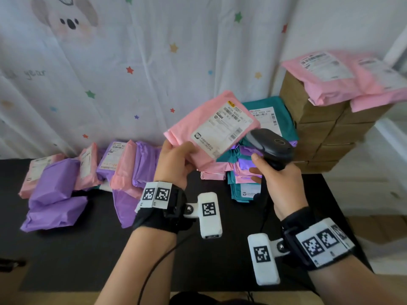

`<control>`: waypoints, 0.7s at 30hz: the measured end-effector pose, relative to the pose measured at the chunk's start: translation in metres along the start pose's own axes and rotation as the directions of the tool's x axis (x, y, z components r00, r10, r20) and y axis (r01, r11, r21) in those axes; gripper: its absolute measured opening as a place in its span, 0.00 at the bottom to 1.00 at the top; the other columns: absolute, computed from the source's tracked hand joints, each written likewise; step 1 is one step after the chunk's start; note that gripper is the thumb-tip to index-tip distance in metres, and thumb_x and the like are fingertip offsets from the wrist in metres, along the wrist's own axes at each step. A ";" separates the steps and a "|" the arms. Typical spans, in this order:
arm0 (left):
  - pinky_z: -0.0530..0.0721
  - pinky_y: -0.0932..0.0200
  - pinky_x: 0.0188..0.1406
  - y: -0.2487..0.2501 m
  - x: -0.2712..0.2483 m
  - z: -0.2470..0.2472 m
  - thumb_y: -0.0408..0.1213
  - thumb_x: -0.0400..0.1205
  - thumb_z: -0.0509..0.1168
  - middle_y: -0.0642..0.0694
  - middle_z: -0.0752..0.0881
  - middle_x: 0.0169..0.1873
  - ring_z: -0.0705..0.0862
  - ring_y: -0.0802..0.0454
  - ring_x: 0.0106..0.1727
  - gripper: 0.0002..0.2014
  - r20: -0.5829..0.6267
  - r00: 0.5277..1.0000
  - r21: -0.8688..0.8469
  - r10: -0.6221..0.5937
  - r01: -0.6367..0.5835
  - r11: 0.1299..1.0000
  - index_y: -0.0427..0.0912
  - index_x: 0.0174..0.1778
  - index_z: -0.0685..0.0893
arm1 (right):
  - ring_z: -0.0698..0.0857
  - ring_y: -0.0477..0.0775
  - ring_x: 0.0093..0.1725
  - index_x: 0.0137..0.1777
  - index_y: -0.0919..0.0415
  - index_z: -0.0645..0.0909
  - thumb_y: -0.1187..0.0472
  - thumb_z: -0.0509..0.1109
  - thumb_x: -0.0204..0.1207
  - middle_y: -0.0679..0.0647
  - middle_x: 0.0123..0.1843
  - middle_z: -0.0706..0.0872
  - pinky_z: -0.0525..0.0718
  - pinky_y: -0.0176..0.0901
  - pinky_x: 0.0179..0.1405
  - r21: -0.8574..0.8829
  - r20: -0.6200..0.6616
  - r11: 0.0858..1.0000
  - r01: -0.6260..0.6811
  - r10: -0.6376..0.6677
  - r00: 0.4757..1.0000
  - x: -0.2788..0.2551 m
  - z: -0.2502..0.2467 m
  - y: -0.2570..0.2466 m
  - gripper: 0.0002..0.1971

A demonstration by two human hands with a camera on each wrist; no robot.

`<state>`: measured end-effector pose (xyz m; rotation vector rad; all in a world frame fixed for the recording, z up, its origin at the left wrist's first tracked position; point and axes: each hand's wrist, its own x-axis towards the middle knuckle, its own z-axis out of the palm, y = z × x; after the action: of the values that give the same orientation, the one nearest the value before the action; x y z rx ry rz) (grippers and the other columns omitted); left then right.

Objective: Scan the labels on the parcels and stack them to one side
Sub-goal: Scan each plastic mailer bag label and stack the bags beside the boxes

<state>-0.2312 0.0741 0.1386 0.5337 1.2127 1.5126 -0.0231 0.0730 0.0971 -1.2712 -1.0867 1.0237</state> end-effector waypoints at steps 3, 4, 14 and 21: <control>0.86 0.34 0.54 -0.009 0.001 0.007 0.17 0.72 0.65 0.31 0.87 0.55 0.88 0.34 0.55 0.19 0.121 0.987 0.085 -0.107 0.097 0.992 0.35 0.58 0.81 | 0.92 0.42 0.49 0.49 0.42 0.87 0.49 0.81 0.71 0.41 0.47 0.93 0.90 0.53 0.53 0.000 0.013 1.000 -0.002 0.002 1.000 0.002 0.004 -0.001 0.09; 0.85 0.34 0.56 -0.011 0.002 0.007 0.17 0.71 0.66 0.32 0.87 0.55 0.87 0.32 0.56 0.21 0.153 0.980 0.129 -0.130 0.111 0.985 0.34 0.60 0.80 | 0.92 0.42 0.49 0.51 0.43 0.87 0.49 0.81 0.71 0.42 0.48 0.93 0.90 0.53 0.54 0.008 0.004 1.000 -0.013 0.013 1.000 0.003 0.006 -0.003 0.10; 0.86 0.47 0.57 -0.006 0.023 -0.015 0.24 0.68 0.77 0.43 0.91 0.52 0.89 0.44 0.54 0.22 0.357 0.890 0.552 -0.285 0.045 0.832 0.37 0.58 0.84 | 0.91 0.42 0.51 0.46 0.45 0.86 0.59 0.81 0.71 0.42 0.47 0.93 0.89 0.51 0.54 -0.017 -0.038 1.000 0.014 -0.015 0.999 0.003 0.038 -0.013 0.09; 0.88 0.51 0.53 -0.006 0.042 -0.027 0.32 0.69 0.79 0.42 0.92 0.47 0.91 0.46 0.49 0.18 0.251 0.959 0.611 -0.132 -0.051 0.790 0.35 0.54 0.87 | 0.88 0.35 0.50 0.50 0.48 0.87 0.57 0.80 0.73 0.41 0.47 0.92 0.82 0.25 0.45 -0.090 -0.031 0.985 0.145 -0.148 0.988 0.000 0.063 -0.020 0.08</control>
<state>-0.2648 0.1010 0.1122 1.1098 1.4678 0.9278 -0.0846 0.0850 0.1164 -1.2555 -1.1884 0.8461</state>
